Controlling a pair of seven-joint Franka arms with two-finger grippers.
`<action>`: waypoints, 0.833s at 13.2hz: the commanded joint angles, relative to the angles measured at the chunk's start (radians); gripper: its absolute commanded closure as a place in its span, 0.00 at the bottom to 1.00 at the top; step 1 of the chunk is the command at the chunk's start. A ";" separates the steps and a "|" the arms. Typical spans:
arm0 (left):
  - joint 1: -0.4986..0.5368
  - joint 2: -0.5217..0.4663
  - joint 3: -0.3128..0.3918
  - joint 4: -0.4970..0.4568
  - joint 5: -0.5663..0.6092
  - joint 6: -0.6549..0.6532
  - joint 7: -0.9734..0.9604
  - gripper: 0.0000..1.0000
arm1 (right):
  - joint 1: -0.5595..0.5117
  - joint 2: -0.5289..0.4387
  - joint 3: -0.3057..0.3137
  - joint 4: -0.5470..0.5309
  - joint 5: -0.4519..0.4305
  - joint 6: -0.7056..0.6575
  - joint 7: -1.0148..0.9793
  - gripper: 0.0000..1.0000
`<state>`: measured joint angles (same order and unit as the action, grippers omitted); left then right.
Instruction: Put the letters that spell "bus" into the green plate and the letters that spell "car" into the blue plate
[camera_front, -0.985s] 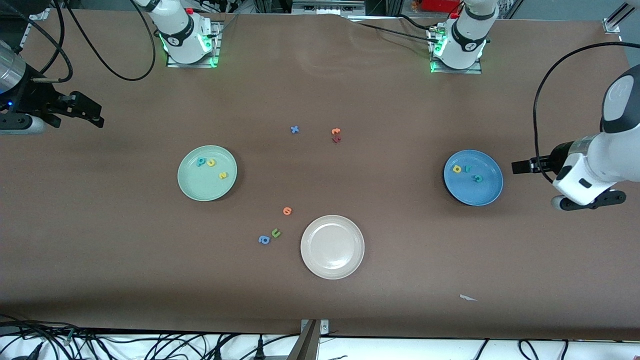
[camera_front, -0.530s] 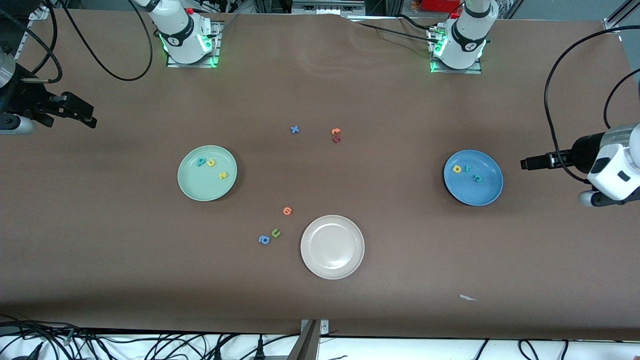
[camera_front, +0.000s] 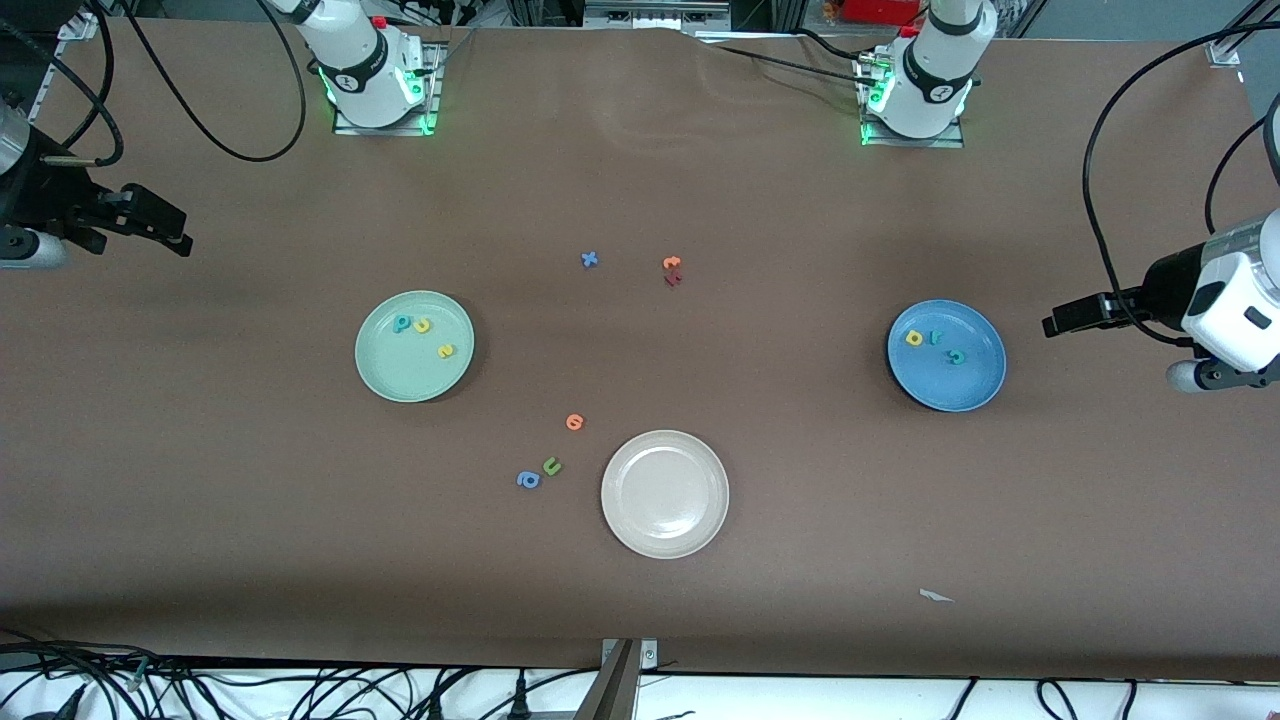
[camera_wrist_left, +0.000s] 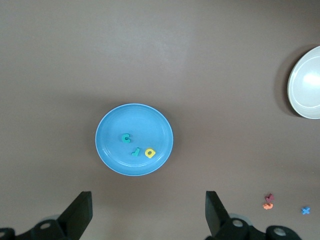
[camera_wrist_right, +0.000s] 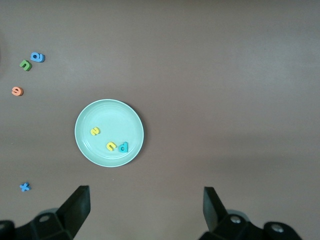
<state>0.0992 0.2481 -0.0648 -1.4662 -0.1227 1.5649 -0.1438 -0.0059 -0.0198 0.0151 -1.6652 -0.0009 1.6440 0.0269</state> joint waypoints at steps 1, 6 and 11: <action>0.000 -0.026 0.008 -0.040 -0.029 0.018 0.029 0.00 | -0.006 0.004 -0.001 0.019 0.016 -0.015 -0.010 0.00; 0.002 -0.017 0.008 -0.039 -0.029 0.018 0.042 0.01 | -0.008 0.004 0.000 0.022 0.006 -0.015 -0.015 0.00; 0.004 -0.017 0.008 -0.037 -0.029 0.009 0.059 0.00 | -0.006 0.003 0.000 0.022 0.006 -0.021 -0.015 0.00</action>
<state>0.1010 0.2482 -0.0644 -1.4865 -0.1227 1.5700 -0.1148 -0.0067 -0.0198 0.0150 -1.6648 -0.0010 1.6440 0.0267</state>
